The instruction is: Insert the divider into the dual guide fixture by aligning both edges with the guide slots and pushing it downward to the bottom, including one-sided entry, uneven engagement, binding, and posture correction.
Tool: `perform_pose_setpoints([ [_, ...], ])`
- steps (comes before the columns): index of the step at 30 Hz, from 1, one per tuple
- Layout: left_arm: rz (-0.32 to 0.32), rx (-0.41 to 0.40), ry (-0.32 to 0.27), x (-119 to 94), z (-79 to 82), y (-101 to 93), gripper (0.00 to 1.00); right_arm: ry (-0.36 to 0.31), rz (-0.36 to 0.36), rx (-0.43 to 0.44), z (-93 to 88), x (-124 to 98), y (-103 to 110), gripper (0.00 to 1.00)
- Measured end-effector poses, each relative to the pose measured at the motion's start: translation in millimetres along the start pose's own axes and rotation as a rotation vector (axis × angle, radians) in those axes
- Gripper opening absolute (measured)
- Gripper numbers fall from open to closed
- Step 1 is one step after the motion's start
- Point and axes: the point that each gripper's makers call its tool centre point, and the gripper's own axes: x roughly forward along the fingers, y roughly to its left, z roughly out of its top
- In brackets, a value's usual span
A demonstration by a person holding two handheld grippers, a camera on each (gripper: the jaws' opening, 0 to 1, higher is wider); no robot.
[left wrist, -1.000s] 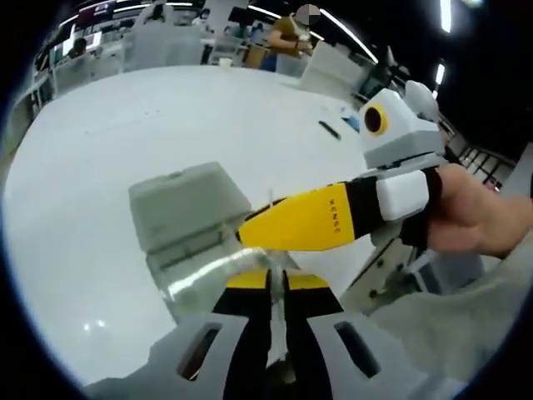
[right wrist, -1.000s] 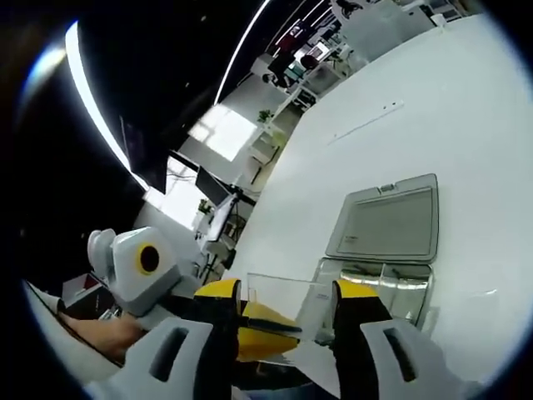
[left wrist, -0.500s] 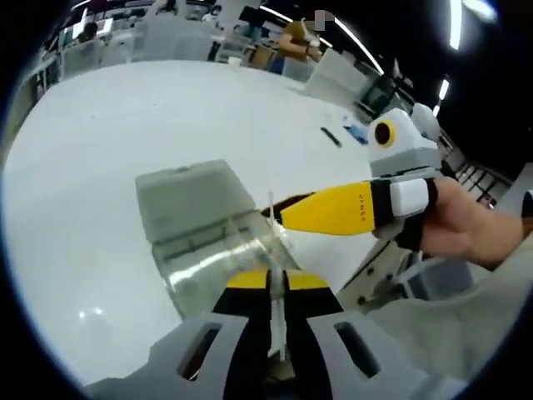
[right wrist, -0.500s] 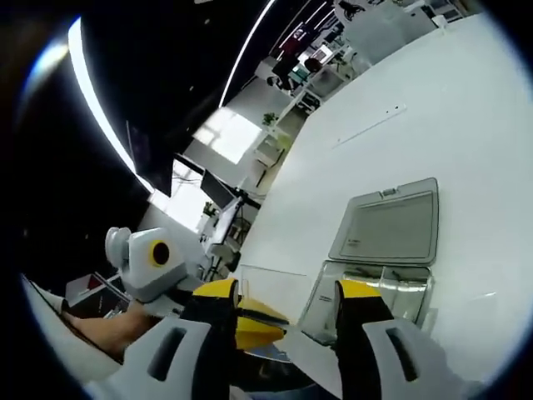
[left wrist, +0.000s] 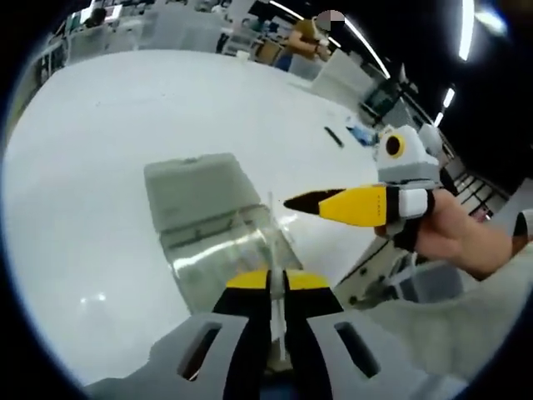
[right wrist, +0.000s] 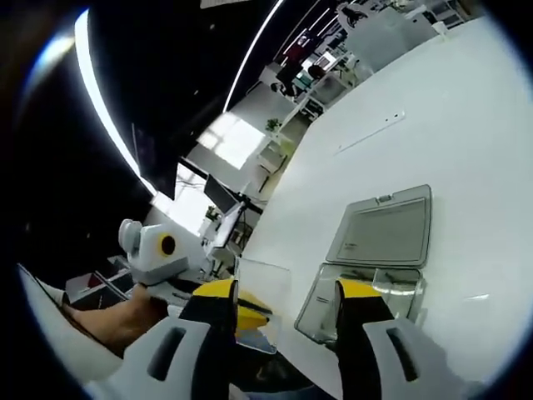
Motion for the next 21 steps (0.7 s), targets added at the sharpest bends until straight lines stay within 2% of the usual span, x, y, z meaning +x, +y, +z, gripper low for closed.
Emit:
perform_pose_setpoints([
  [4,0.013,-0.037,0.026,-3.1,-1.0,6.0,0.01,-0.001,0.008,-0.013,-1.4,-2.7,-0.2,0.44],
  [13,0.038,-0.067,0.058,-4.0,0.5,13.4,0.01,0.005,0.032,-0.080,-4.2,-6.9,2.4,0.44],
  [21,0.050,-0.142,0.082,-3.6,0.9,19.9,0.01,0.023,0.062,-0.150,-8.9,-9.7,6.2,0.44],
])
